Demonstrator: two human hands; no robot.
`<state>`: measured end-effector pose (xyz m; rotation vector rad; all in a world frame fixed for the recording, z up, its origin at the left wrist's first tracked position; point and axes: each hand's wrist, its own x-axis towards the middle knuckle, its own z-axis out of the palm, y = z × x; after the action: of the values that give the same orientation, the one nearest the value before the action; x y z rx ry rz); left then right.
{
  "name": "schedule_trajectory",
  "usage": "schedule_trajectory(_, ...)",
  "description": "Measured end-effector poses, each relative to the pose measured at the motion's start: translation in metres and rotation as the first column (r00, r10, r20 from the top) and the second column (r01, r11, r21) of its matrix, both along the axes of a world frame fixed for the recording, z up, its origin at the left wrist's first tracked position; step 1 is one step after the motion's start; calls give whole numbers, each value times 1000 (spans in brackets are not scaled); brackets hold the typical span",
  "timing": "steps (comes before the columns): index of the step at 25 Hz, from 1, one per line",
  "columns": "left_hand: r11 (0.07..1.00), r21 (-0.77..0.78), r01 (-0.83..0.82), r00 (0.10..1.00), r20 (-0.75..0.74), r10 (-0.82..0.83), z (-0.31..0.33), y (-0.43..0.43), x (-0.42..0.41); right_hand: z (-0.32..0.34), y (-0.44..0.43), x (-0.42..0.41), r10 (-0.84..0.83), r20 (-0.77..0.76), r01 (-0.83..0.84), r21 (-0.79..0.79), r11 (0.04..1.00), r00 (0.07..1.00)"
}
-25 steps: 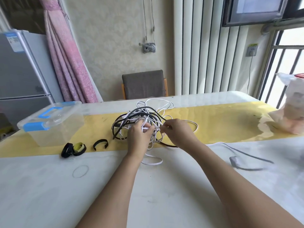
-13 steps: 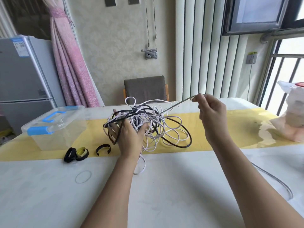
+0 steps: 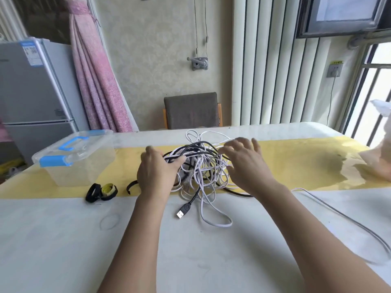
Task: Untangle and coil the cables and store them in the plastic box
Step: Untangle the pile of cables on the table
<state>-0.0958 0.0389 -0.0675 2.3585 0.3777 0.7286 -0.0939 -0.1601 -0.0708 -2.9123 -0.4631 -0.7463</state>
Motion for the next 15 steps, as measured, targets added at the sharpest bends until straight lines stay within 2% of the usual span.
schedule_trajectory(2,1000,13,18,956,-293,-13,-5,6,1,2,7,-2,-19,-10,19,-44,999,1000)
schedule_trajectory(4,990,-70,120,839,-526,-139,-10,8,2,2,14,-4,-43,-48,38,-84,996,998)
schedule_trajectory(6,960,-215,181,715,-642,-278,-16,5,5,-1,21,-4,7,-7,-7,-97,995,1000)
schedule_trajectory(8,921,-360,151,701,-618,-357,-24,4,8,-5,27,-3,70,-6,-70,-166,984,998)
schedule_trajectory(11,867,-494,58,827,-463,-320,-34,9,18,-11,39,1,92,-50,-99,-152,983,994)
schedule_trajectory(13,850,-523,69,915,-306,-262,-40,13,26,-18,45,8,25,-77,-34,-119,992,997)
schedule_trajectory(14,803,-586,112,934,-213,-286,-41,14,27,-22,45,11,-25,-103,14,-112,994,994)
schedule_trajectory(15,694,-699,173,930,-115,-348,-40,13,29,-26,43,13,-66,-130,52,-110,993,989)
